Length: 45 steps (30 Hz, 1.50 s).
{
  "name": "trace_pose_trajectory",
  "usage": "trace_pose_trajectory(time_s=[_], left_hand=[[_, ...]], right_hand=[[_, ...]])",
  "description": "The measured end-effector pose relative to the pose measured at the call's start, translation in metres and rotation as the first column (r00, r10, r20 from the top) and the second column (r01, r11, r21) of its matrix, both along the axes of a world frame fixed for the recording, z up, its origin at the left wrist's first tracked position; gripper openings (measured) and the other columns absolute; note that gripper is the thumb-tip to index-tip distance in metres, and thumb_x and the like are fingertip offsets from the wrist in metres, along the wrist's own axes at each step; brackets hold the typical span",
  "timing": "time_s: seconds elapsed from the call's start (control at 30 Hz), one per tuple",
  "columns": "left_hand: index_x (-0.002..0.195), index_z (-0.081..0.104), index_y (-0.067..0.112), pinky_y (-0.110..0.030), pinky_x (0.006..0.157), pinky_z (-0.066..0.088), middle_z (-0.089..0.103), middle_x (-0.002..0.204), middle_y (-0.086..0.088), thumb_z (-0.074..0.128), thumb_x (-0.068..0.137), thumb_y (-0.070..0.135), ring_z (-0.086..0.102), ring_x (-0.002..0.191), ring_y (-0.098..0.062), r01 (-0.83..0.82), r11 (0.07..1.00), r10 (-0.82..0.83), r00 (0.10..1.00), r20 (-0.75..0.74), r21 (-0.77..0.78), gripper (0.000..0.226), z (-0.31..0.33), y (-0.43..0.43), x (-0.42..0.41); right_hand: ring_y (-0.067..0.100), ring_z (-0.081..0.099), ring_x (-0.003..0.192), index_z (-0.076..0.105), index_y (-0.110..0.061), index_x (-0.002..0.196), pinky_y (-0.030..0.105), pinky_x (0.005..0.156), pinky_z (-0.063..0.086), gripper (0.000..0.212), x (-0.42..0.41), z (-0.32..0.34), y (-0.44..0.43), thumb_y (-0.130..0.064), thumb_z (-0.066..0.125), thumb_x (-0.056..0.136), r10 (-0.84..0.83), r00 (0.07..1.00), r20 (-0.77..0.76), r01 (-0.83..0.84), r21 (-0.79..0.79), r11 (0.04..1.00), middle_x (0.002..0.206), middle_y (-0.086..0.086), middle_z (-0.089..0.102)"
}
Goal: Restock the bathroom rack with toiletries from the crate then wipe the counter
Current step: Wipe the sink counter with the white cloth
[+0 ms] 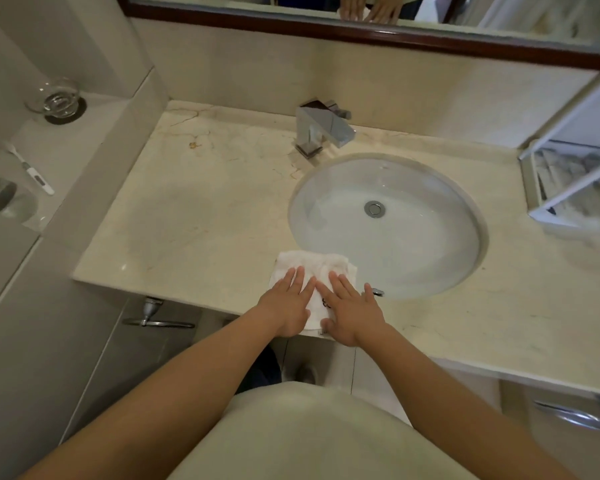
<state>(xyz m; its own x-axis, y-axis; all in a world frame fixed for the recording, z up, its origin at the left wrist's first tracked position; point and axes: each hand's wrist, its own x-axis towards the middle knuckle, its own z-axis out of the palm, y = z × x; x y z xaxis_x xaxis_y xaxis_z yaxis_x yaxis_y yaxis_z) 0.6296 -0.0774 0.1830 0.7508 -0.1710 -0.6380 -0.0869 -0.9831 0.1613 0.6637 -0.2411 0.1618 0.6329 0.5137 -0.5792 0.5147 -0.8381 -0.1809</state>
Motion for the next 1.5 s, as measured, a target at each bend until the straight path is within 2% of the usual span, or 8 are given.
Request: trace_pose_trajectory(time_s=[0.2,0.43,0.57,0.7,0.87,1.1,1.2,1.5], left_hand=[[0.155,-0.004,0.018,-0.038,0.120,0.013,-0.014,0.161,-0.010,0.031,0.103,0.029,-0.011,0.149,-0.027,0.028,0.999,-0.028,0.999,0.020,-0.021,0.063,0.002,-0.032,0.005],[0.129,0.057,0.025,-0.040,0.086,0.050,0.051,0.126,-0.001,0.044,0.091,0.009,0.050,0.118,-0.024,-0.040,0.998,0.049,0.973,0.224,-0.047,0.043,0.013,-0.023,0.030],[0.123,0.058,0.020,-0.036,0.084,0.048,0.048,0.127,-0.002,0.051,0.086,0.009,0.045,0.118,-0.024,-0.003,1.000,-0.003,0.943,0.333,0.017,0.038,0.007,-0.023,0.038],[0.127,0.052,0.015,-0.034,0.105,0.035,0.026,0.153,-0.006,0.053,0.087,0.011,0.017,0.145,-0.025,-0.014,1.000,0.011,0.929,0.370,0.005,0.040,-0.002,-0.015,0.040],[0.132,0.044,0.014,-0.037,0.118,0.013,0.012,0.160,-0.011,0.058,0.089,0.024,-0.003,0.149,-0.027,-0.080,0.996,0.070,0.961,0.266,0.028,0.046,-0.010,-0.003,0.048],[0.115,0.058,0.017,-0.031,0.116,0.021,0.046,0.134,-0.004,0.063,0.083,0.028,0.019,0.145,-0.028,0.062,0.998,-0.062,0.945,0.321,0.012,0.034,-0.015,0.005,0.054],[0.101,0.061,0.019,-0.026,0.096,0.034,0.049,0.110,-0.001,0.059,0.082,0.019,0.043,0.114,-0.026,0.101,0.995,-0.090,0.926,0.366,-0.011,0.019,-0.010,0.005,0.056],[0.090,0.064,0.023,-0.025,0.072,0.042,0.050,0.098,0.003,0.056,0.085,0.014,0.046,0.088,-0.018,0.265,0.960,-0.214,0.898,0.384,-0.086,0.013,-0.005,-0.001,0.076]], right_hand=[[0.014,-0.007,0.150,0.005,-0.037,0.153,0.054,0.117,-0.007,0.065,-0.007,0.003,-0.037,-0.045,0.036,0.097,-0.091,0.996,0.021,0.089,0.052,0.995,0.163,-0.002,-0.005],[0.016,0.040,0.132,0.055,-0.030,0.129,0.044,0.118,0.010,0.034,0.000,0.012,-0.033,-0.031,0.045,0.096,-0.326,0.943,0.062,0.298,0.273,0.915,0.142,-0.005,0.045],[0.024,0.036,0.133,0.045,-0.026,0.137,0.038,0.113,0.023,0.048,0.003,0.007,-0.030,-0.036,0.055,0.091,-0.430,0.897,0.099,0.390,0.278,0.878,0.146,0.004,0.037],[0.031,-0.002,0.149,0.007,-0.033,0.154,0.046,0.120,0.003,0.070,0.000,0.000,-0.029,-0.043,0.046,0.096,-0.478,0.878,0.014,0.473,0.123,0.872,0.157,0.011,0.019],[0.042,-0.014,0.146,-0.001,-0.034,0.153,0.052,0.118,-0.007,0.072,0.005,0.003,-0.016,-0.038,0.043,0.097,-0.489,0.871,0.045,0.488,0.019,0.872,0.152,0.020,0.025],[0.034,0.015,0.143,0.020,-0.032,0.152,0.041,0.119,0.012,0.066,-0.004,0.007,-0.004,-0.025,0.049,0.094,-0.531,0.835,0.146,0.521,0.106,0.847,0.145,0.016,0.038],[0.027,0.036,0.126,0.025,-0.035,0.151,0.032,0.091,0.039,0.070,-0.011,0.010,0.001,-0.014,0.049,0.089,-0.598,0.793,0.117,0.577,0.171,0.799,0.132,0.009,0.045],[0.021,0.055,0.107,0.024,-0.038,0.149,0.026,0.080,0.043,0.060,-0.018,0.019,0.000,-0.021,0.047,0.097,-0.789,0.613,-0.030,0.772,0.237,0.590,0.139,0.002,0.033]])
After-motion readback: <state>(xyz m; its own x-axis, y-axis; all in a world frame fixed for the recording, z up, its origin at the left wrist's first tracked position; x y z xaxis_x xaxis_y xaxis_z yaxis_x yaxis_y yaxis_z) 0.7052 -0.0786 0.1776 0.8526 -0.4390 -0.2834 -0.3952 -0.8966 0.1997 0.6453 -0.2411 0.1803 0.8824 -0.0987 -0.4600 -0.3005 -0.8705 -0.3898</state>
